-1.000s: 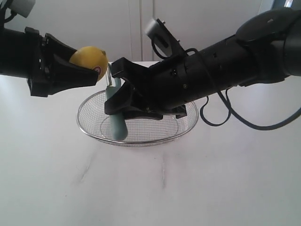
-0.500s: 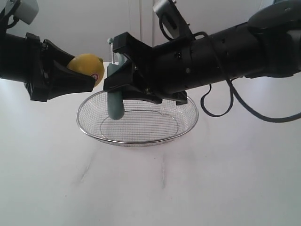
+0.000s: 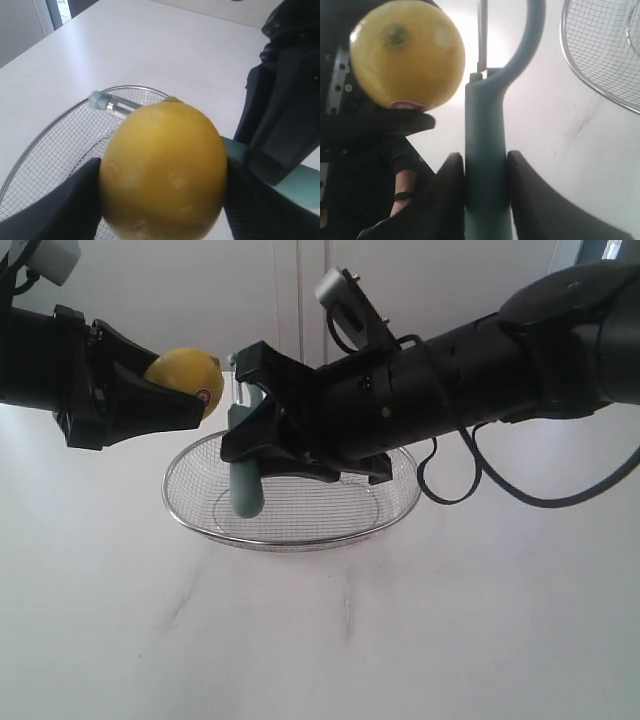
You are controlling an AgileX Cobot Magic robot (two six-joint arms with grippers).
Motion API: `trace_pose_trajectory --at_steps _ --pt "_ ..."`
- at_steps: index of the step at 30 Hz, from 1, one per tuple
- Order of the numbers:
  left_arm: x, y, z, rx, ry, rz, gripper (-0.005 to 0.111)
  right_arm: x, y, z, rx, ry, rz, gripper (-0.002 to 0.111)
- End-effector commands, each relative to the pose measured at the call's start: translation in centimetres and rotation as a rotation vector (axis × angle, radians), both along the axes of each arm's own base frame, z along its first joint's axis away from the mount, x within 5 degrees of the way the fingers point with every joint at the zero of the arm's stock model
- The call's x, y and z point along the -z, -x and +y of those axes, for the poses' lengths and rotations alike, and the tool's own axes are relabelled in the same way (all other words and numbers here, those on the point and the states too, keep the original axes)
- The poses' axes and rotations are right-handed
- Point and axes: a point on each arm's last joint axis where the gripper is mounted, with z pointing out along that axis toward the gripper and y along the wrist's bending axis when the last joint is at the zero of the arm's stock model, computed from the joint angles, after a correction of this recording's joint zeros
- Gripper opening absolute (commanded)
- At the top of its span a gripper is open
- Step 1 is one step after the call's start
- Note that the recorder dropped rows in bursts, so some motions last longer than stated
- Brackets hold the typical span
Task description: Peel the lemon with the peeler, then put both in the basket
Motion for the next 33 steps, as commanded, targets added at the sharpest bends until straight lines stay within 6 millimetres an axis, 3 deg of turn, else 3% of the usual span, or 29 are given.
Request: trace_pose_trajectory --at_steps 1,9,33 --pt "-0.7 0.2 -0.1 -0.005 0.051 0.005 0.0 0.7 0.0 0.3 -0.03 0.003 0.027 0.0" --pt "-0.7 0.2 -0.1 -0.005 0.051 0.005 0.0 1.0 1.1 1.6 -0.088 0.007 0.031 0.0" --pt "-0.7 0.3 -0.1 -0.001 0.052 0.006 0.0 -1.6 1.3 0.6 0.008 -0.016 -0.084 0.0"
